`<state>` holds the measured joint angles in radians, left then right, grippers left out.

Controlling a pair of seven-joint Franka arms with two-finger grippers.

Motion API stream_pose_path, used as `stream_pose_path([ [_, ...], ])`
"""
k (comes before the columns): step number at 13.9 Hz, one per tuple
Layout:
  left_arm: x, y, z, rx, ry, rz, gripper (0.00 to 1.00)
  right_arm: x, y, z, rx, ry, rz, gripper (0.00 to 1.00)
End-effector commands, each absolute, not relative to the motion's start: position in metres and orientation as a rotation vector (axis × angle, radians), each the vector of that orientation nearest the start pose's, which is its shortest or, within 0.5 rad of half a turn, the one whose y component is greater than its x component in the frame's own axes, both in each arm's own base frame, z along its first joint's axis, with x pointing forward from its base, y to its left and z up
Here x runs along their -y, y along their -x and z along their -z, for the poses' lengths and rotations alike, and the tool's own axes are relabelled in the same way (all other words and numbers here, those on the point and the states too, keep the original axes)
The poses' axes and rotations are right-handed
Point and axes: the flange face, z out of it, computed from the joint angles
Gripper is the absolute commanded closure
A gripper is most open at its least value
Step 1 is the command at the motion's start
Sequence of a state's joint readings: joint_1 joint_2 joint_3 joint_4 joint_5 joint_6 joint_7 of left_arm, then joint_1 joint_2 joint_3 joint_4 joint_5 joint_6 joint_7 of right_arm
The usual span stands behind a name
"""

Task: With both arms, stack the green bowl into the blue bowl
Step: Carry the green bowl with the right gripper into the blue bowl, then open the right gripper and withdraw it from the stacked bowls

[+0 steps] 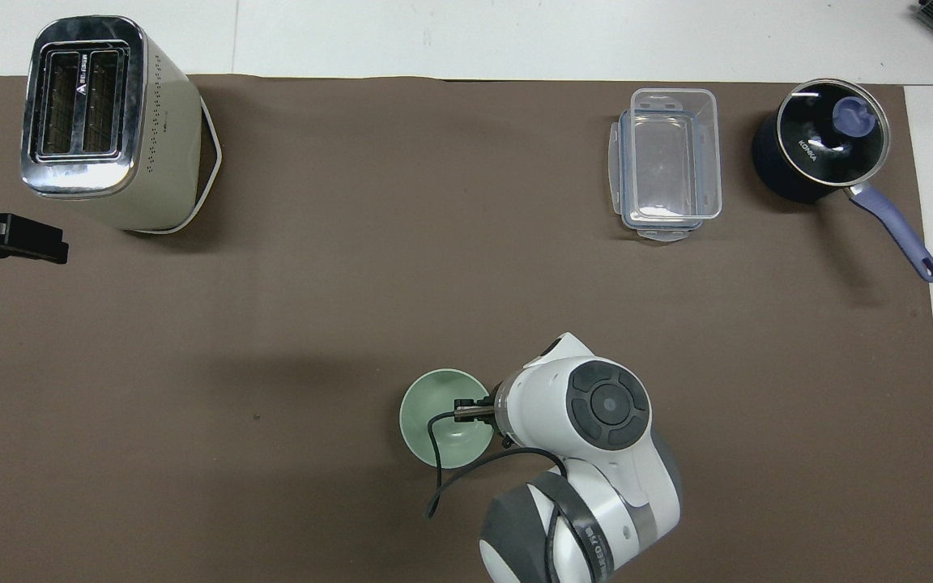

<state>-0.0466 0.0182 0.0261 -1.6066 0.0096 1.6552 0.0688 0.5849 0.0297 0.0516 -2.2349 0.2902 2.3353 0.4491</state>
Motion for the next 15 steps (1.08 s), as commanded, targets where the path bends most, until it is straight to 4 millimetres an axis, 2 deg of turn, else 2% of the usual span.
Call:
stream_pose_path([
  [1, 0.008, -0.57, -0.608, -0.152, 3.113, 0.032, 0.0, -0.314, -0.432, -0.399, -0.068, 2.869, -0.014, 0.52],
  [2, 0.008, -0.57, -0.608, -0.155, 3.113, 0.032, 0.0, -0.301, -0.434, -0.413, -0.058, 2.873, -0.004, 0.48],
  [4, 0.008, -0.57, -0.608, -0.152, 3.113, 0.032, 0.0, -0.255, -0.443, -0.443, -0.035, 2.892, -0.011, 0.4],
  [5, 0.008, -0.57, -0.608, -0.152, 3.113, 0.032, 0.0, -0.236, -0.447, -0.456, -0.008, 2.899, 0.018, 0.31],
  [6, 0.008, -0.57, -0.608, -0.152, 3.113, 0.032, 0.0, -0.213, -0.451, -0.471, -0.012, 2.914, 0.062, 0.27],
  [10, 0.008, -0.57, -0.608, -0.152, 3.113, 0.032, 0.0, -0.128, -0.484, -0.524, -0.054, 3.002, 0.146, 0.04],
  [11, 0.008, -0.57, -0.608, -0.152, 3.113, 0.032, 0.0, -0.106, -0.495, -0.545, -0.052, 3.038, 0.179, 0.0],
  [13, 0.008, -0.57, -0.608, -0.152, 3.113, 0.032, 0.0, -0.07, -0.515, -0.576, -0.088, 3.096, 0.203, 0.0],
  [15, 0.008, -0.57, -0.608, -0.155, 3.113, 0.032, 0.0, -0.046, -0.532, -0.606, -0.132, 3.119, 0.203, 0.0],
])
